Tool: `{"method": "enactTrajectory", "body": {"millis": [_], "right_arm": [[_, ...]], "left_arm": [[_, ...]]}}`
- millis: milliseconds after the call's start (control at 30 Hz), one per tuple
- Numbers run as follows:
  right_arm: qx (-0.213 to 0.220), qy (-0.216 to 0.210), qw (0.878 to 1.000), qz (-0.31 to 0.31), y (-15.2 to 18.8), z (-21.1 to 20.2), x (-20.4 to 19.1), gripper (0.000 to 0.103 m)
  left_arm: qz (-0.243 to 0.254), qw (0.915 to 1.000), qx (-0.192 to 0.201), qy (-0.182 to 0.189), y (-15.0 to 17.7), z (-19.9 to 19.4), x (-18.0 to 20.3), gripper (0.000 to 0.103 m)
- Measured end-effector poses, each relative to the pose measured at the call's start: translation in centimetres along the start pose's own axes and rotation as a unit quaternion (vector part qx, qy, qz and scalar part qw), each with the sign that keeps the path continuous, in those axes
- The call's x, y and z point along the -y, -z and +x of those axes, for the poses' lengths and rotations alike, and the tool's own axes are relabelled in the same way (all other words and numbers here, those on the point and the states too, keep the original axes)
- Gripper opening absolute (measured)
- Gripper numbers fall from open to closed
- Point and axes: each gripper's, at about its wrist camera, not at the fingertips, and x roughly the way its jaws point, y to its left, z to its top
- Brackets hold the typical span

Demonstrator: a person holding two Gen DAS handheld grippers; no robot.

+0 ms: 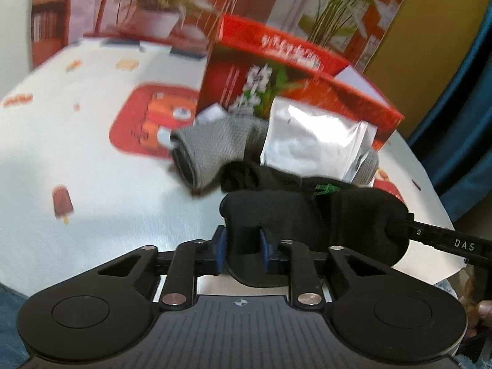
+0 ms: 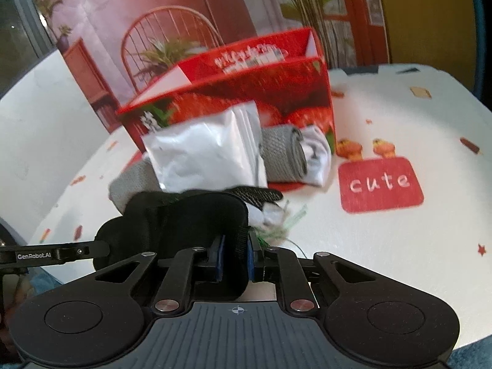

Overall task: Organize soft objects
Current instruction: 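Lift the black eye mask with both tools and carry it over the red box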

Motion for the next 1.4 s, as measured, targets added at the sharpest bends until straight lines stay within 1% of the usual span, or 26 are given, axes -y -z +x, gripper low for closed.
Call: {"method": "enactTrajectory", "body": {"millis": [200, 300, 433, 600, 667, 833, 900, 967, 1033, 1133, 1267, 1333, 1400], "right_arm": [[0.032, -0.037, 0.999, -0.02, -2.1, -1.8, -1.5, 0.01], [0.053, -0.051, 0.997, -0.04, -3.4, -2.8, -2.7, 0.009], [0.084, -0.061, 0.993, -0.063, -5.4, -4.1, -4.1, 0.009], [0.12, -0.061, 0.988, -0.081, -8.2, -5.1, -4.7, 0.009], [0.135, -0.058, 0.985, -0.093, -9.5, -5.2, -4.9, 0.009], [0.163, -0.042, 0.979, -0.117, -13.3, -4.4, -5.2, 0.009], [0.17, -0.034, 0.977, -0.121, -14.9, -3.7, -5.1, 0.009], [0.174, -0.024, 0.977, -0.125, -16.5, -2.7, -4.9, 0.009], [0.169, -0.014, 0.977, -0.128, -17.8, -1.4, -4.6, 0.009], [0.149, 0.001, 0.981, -0.126, -19.3, 1.1, -3.8, 0.009], [0.097, 0.01, 0.99, -0.101, -20.5, 5.1, -2.0, 0.009], [0.063, 0.015, 0.994, -0.088, -20.8, 7.1, -1.4, 0.009], [0.033, 0.018, 0.996, -0.076, -20.9, 9.0, -0.8, 0.009]], "left_arm": [[0.031, 0.9975, 0.061, 0.017, -1.9, -3.3, 1.2, 0.012], [0.047, 0.9945, 0.091, 0.019, -3.0, -4.8, 2.1, 0.012], [0.052, 0.9901, 0.129, 0.019, -4.8, -6.6, 2.7, 0.012], [0.06, 0.9829, 0.174, 0.013, -7.7, -7.8, 3.7, 0.012], [0.068, 0.9787, 0.194, 0.008, -9.0, -8.1, 4.2, 0.012], [0.08, 0.9702, 0.228, -0.005, -12.8, -7.1, 5.9, 0.012], [0.089, 0.9679, 0.235, -0.013, -14.3, -6.3, 6.7, 0.012], [0.097, 0.9684, 0.229, -0.021, -15.7, -5.0, 7.4, 0.012], [0.101, 0.9709, 0.215, -0.026, -17.0, -3.3, 7.7, 0.012], [0.095, 0.9793, 0.176, -0.029, -18.4, -0.4, 7.6, 0.012], [0.07, 0.9907, 0.112, -0.03, -19.5, 3.6, 6.7, 0.012], [0.064, 0.9942, 0.08, -0.031, -19.9, 5.4, 6.5, 0.012], [0.064, 0.9957, 0.055, -0.037, -19.9, 7.0, 5.9, 0.012]]}}
